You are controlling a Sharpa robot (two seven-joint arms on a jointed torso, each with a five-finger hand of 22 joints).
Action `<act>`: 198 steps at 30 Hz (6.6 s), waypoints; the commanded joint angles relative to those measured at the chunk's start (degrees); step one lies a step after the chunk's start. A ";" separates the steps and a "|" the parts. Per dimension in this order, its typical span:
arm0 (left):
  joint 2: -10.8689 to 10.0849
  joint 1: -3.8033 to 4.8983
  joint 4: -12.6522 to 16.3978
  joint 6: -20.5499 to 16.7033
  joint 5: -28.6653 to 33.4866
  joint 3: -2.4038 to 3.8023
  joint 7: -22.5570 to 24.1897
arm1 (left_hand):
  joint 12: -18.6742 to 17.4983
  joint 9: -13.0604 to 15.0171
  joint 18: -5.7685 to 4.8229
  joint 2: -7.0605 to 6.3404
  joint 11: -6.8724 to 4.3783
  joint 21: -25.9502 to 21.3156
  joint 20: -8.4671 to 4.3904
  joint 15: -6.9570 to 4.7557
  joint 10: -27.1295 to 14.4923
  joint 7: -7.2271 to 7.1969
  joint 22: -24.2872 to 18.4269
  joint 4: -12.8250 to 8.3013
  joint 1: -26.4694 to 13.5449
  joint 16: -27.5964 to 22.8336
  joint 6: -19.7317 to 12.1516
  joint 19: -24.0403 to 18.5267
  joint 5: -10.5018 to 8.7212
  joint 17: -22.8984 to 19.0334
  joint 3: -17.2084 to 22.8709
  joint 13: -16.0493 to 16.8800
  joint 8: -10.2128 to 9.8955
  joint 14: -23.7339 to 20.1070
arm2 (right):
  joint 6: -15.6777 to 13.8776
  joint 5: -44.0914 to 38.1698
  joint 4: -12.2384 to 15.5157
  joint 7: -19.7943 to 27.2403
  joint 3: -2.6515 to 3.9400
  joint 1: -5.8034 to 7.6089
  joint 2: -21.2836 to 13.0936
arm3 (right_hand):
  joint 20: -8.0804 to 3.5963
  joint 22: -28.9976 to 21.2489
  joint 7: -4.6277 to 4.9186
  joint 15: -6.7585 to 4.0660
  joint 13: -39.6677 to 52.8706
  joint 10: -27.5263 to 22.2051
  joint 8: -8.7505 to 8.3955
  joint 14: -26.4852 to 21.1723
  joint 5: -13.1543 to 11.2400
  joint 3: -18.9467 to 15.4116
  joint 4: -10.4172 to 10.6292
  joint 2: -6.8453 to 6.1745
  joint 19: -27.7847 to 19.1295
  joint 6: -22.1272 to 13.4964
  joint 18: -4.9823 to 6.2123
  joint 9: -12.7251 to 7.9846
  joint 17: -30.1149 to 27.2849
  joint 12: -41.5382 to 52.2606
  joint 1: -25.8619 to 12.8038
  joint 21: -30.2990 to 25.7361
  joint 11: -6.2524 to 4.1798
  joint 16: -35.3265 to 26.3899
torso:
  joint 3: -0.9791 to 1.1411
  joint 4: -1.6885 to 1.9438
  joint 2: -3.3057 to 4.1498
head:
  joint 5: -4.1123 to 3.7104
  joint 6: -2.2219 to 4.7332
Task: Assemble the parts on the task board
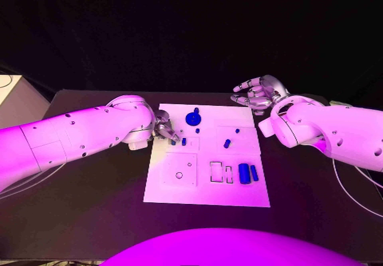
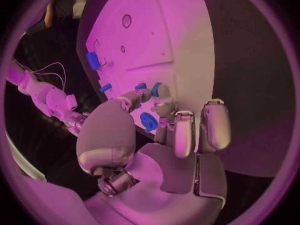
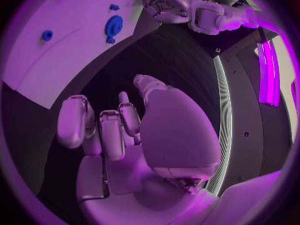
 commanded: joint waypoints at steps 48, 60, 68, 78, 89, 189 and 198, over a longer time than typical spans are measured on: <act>-0.15 -0.72 1.60 -25.82 -3.86 0.78 33.27 | -25.32 -15.94 6.17 -3.33 9.29 -22.07 6.81 7.75 -29.87 8.79 -30.75 2.52 26.58 -25.17 -16.29 -29.25 -16.28 -30.38 1.57 -29.25 -8.15 -27.47 | 0.57 -0.10 -0.22 1.50 0.01 -0.21 -0.09 | -0.13 -1.11 0.09 -0.24 -1.38 -3.26 0.47 2.00 0.43 0.76 -0.17 0.03 -0.96 -0.67 1.22 0.15 0.74 -3.05 -0.82 -1.97 0.01 -0.86 | 0.02 -0.16 0.16 | -1.13 0.56; 4.35 -2.26 -3.28 -25.95 -16.61 -0.06 32.29 | -28.88 -20.14 6.17 -3.95 9.91 -21.92 7.09 8.15 -30.35 7.83 -30.53 -0.49 24.47 -24.54 -14.68 -29.10 -16.45 -33.66 0.98 -33.76 -11.07 -26.93 | 0.89 0.22 -0.18 2.24 0.01 -0.21 0.21 | -0.18 -3.88 0.04 -0.34 -4.54 -5.56 1.12 0.81 0.40 1.80 -0.50 -0.23 -2.65 -1.12 2.01 0.35 -2.54 -6.06 -1.20 -6.36 -0.06 -2.96 | 0.04 -0.10 0.12 | -1.65 0.81; 6.41 -2.49 -5.42 -21.31 -21.17 -0.30 29.39 | -29.85 -21.19 6.21 -3.78 9.95 -21.87 7.28 8.25 -31.49 7.28 -30.49 -1.49 23.81 -23.59 -13.45 -28.90 -16.46 -34.66 -0.26 -35.10 -11.62 -26.62 | 0.89 0.20 -0.09 2.32 0.01 -0.21 0.30 | -0.19 -3.99 0.03 -0.35 -4.67 -5.59 1.17 0.77 0.40 1.90 -0.54 -0.24 -2.69 -1.15 2.04 0.37 -2.64 -6.14 -1.22 -6.53 -0.08 -3.06 | 0.03 -0.03 0.12 | -1.83 0.77; 7.76 -2.66 -6.49 -17.04 -22.52 -0.42 28.31 | -30.43 -22.26 6.22 -3.37 9.91 -21.11 7.28 8.19 -30.61 7.31 -30.01 -1.99 23.39 -21.64 -11.66 -28.36 -16.37 -35.71 -0.44 -36.50 -12.14 -25.91 | 0.91 0.18 -0.05 2.35 0.01 -0.21 0.42 | -0.19 -3.99 0.03 -0.35 -4.67 -5.59 1.17 0.77 0.40 1.90 -0.54 -0.24 -2.69 -1.15 2.04 0.37 -2.64 -6.14 -1.22 -6.53 -0.08 -3.06 | 0.05 -0.07 0.07 | -2.03 0.51; 8.29 -2.76 -6.80 -15.17 -22.64 -0.47 28.22 | -30.70 -23.60 6.25 -3.12 9.22 -20.01 7.02 7.70 -26.77 7.14 -29.23 -2.51 22.92 -17.62 -9.44 -28.06 -16.35 -34.26 0.76 -37.90 -13.24 -23.45 | 0.90 0.12 0.02 2.33 0.01 -0.20 0.43 | -0.19 -3.99 0.03 -0.35 -4.67 -5.59 1.17 0.77 0.40 1.90 -0.54 -0.24 -2.69 -1.15 2.04 0.37 -2.64 -6.14 -1.22 -6.53 -0.08 -3.06 | 0.04 0.02 0.03 | -2.26 0.32; 0.82 -3.95 -2.38 -19.08 -14.56 2.97 32.96 | -34.81 -23.75 3.98 1.28 6.34 -9.87 4.53 4.99 -14.45 6.20 -16.23 -7.78 23.86 -7.20 1.41 -18.54 -16.74 -19.84 3.98 -40.31 -13.69 -9.62 | 1.13 -0.10 0.03 2.32 0.02 -0.19 0.07 | -0.29 -4.08 0.00 -0.43 -4.85 -5.08 1.67 0.98 1.14 2.84 -0.71 -0.04 -2.45 -1.32 2.00 0.51 -2.34 -5.92 -1.59 -6.73 -0.13 -3.11 | 0.00 0.66 -0.69 | -2.97 0.00; -1.09 -3.79 -2.18 -16.14 -14.69 3.13 31.79 | -34.90 -23.72 3.93 1.26 6.32 -9.78 4.53 4.98 -14.36 6.18 -16.05 -7.76 23.74 -7.18 1.49 -18.38 -16.73 -19.80 3.92 -40.31 -13.71 -9.57 | 1.27 -0.10 -0.21 2.31 0.01 -0.21 0.11 | -0.29 -4.08 0.00 -0.43 -4.85 -5.08 1.67 0.98 1.14 2.84 -0.71 -0.04 -2.45 -1.32 2.00 0.51 -2.34 -5.92 -1.59 -6.73 -0.13 -3.11 | -0.12 0.98 -0.83 | -2.89 0.00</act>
